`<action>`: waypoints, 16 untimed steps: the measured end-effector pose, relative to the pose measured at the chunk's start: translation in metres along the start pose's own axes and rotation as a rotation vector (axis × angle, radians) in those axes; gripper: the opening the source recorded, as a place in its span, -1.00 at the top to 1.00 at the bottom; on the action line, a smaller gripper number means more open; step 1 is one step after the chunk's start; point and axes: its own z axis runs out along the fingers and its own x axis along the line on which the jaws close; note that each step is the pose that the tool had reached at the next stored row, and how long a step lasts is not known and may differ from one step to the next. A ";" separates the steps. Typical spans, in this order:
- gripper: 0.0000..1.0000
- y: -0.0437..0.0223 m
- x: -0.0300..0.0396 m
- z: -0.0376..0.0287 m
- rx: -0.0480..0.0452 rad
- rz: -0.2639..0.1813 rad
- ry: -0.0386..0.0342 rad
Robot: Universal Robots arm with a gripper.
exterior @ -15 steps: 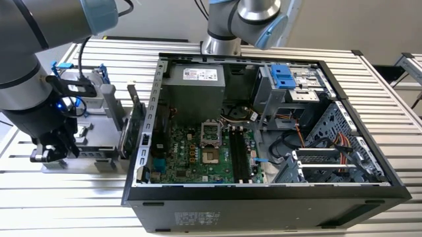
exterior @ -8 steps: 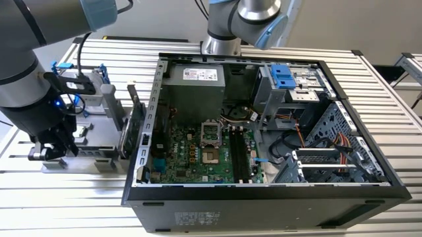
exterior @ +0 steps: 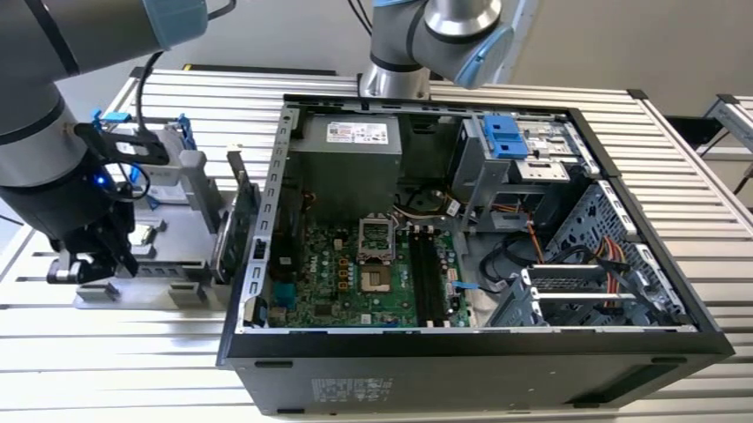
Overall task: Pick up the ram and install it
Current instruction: 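Pick up the ram and move it above insertion slot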
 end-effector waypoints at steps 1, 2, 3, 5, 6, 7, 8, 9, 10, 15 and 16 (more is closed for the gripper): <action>1.00 0.0000 0.0000 -0.0006 -0.0001 0.000 0.0001; 1.00 0.0001 0.0000 -0.0011 -0.0001 0.000 0.0001; 1.00 0.0001 0.0000 -0.0016 -0.0001 0.000 0.0001; 1.00 0.0001 0.0000 -0.0025 0.0000 0.000 0.0001; 1.00 0.0001 -0.0001 -0.0030 -0.0001 0.000 0.0001; 1.00 0.0001 0.0000 -0.0036 -0.0002 0.000 0.0002; 1.00 0.0001 -0.0001 -0.0043 -0.0002 0.000 0.0002; 1.00 0.0002 -0.0001 -0.0051 -0.0001 0.000 0.0002; 1.00 0.0001 -0.0001 -0.0060 -0.0001 0.000 0.0001; 1.00 0.0003 -0.0002 -0.0122 -0.0001 0.000 0.0001; 1.00 0.0003 -0.0002 -0.0134 -0.0001 0.000 0.0002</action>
